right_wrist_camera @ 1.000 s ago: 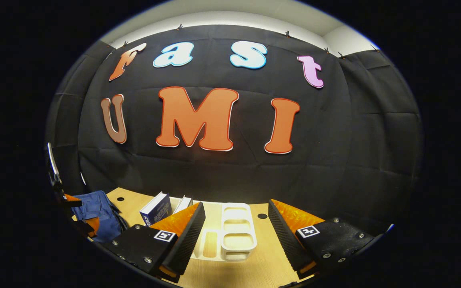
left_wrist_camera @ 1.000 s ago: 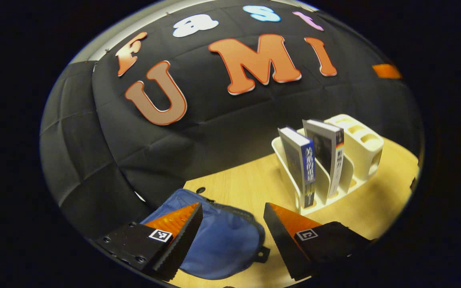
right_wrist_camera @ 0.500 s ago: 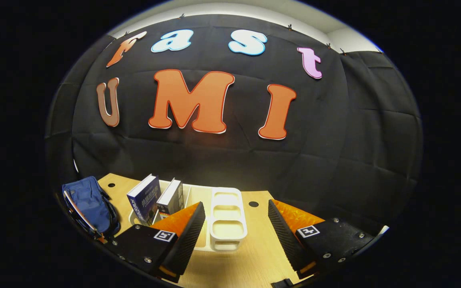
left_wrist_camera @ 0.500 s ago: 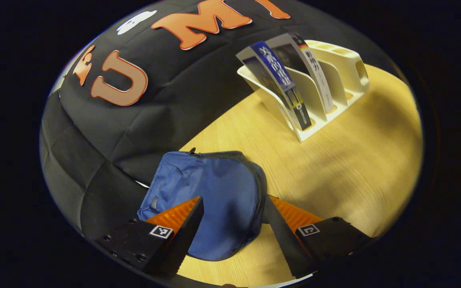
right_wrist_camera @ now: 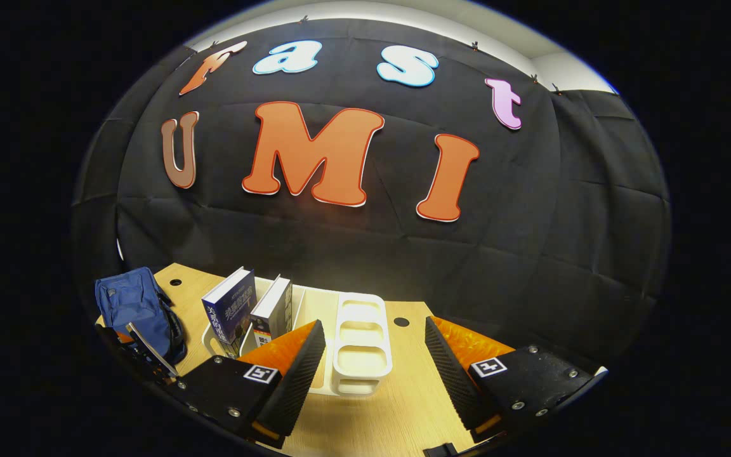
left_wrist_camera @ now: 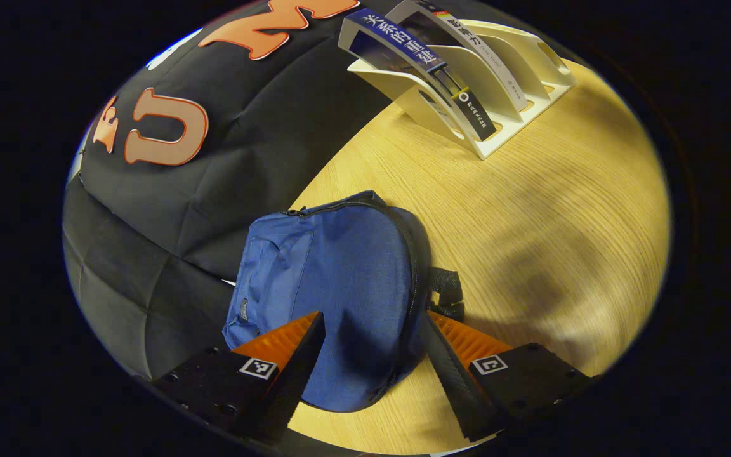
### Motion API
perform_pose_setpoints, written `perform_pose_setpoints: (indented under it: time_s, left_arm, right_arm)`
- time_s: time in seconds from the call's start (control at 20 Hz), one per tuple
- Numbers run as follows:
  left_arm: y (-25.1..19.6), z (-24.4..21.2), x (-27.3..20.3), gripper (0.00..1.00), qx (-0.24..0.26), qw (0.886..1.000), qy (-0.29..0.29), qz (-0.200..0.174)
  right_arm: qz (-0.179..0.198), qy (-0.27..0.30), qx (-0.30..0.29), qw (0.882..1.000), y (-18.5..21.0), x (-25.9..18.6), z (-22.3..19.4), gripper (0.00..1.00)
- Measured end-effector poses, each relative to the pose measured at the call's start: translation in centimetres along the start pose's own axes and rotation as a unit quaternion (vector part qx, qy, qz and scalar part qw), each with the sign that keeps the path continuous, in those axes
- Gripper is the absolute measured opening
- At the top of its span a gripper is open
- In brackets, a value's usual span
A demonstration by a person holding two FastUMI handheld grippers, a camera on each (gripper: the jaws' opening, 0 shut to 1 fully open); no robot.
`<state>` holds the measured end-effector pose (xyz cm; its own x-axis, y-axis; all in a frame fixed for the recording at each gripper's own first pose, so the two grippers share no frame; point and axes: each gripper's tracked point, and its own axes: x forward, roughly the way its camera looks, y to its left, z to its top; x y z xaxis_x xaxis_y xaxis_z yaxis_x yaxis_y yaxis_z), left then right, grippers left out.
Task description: Open the schoolbag, grab two books from the bookshelf and put them into the schoolbag.
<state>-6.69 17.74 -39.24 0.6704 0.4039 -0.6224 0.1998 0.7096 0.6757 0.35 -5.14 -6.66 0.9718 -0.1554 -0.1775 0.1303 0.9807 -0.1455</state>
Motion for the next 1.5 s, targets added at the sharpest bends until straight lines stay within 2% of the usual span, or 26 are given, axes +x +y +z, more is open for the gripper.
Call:
perform_pose_setpoints:
  time_s: [0.1, 0.25, 0.3, 0.35, 0.4, 0.45, 0.55, 0.8, 1.05, 1.2, 1.4, 1.5]
  left_arm:
    - [-0.6, 0.0, 0.2, 0.94, -0.004, 1.0, 0.006, -0.02]
    - [-0.3, 0.4, -0.1, 0.52, -0.003, 1.0, 0.007, -0.019]
    - [-0.2, 0.6, -0.1, 0.48, -0.007, 1.0, 0.009, -0.023]
    - [-0.4, 0.4, -0.1, 0.35, -0.015, 0.999, 0.016, -0.033]
    - [-0.4, 0.3, -0.2, 0.34, -0.023, 0.999, 0.023, -0.041]
    - [-0.2, 0.3, -0.2, 0.21, -0.028, 0.998, 0.03, -0.046]
    - [0.0, 0.8, -0.3, 0.08, -0.034, 0.997, 0.034, -0.057]
    - [2.7, 2.3, -1.6, 0.04, -0.086, 0.993, 0.034, -0.071]
    - [8.2, 4.4, -3.6, 0.02, -0.138, 0.987, 0.026, -0.076]
    - [12.1, 5.4, -4.7, 0.02, -0.159, 0.985, 0.017, -0.066]
    - [17.5, 6.0, -6.2, 0.02, -0.203, 0.977, 0.016, -0.057]
    - [18.6, 6.4, -6.3, 0.01, -0.219, 0.973, 0.02, -0.069]
  right_arm:
    - [0.001, -0.001, 0.002, 1.0, 0.1, 0.1, 0.0, 0.94]
    - [0.004, 0.001, 0.007, 1.0, 0.3, 0.2, -0.2, 0.94]
    - [0.004, 0.001, 0.007, 1.0, 0.3, 0.2, -0.3, 0.94]
    - [0.005, 0.001, 0.007, 1.0, 0.4, 0.2, -0.3, 0.94]
    - [0.006, 0.0, 0.008, 1.0, 0.4, 0.1, -0.3, 0.94]
    - [0.007, 0.001, 0.008, 1.0, 0.4, 0.2, -0.4, 0.94]
    - [0.011, 0.002, 0.011, 1.0, 0.3, 0.3, -0.5, 0.94]
    - [0.021, -0.002, 0.023, 1.0, 0.0, 0.7, -0.5, 0.94]
    - [0.052, -0.017, 0.029, 0.998, 0.2, 1.3, 0.5, 0.94]
    - [0.086, -0.019, 0.034, 0.996, 1.3, 1.9, 1.0, 0.94]
    - [0.152, -0.005, 0.024, 0.988, 4.3, 2.4, 1.0, 0.94]
    - [0.173, 0.006, 0.01, 0.985, 5.9, 2.7, 1.0, 0.94]
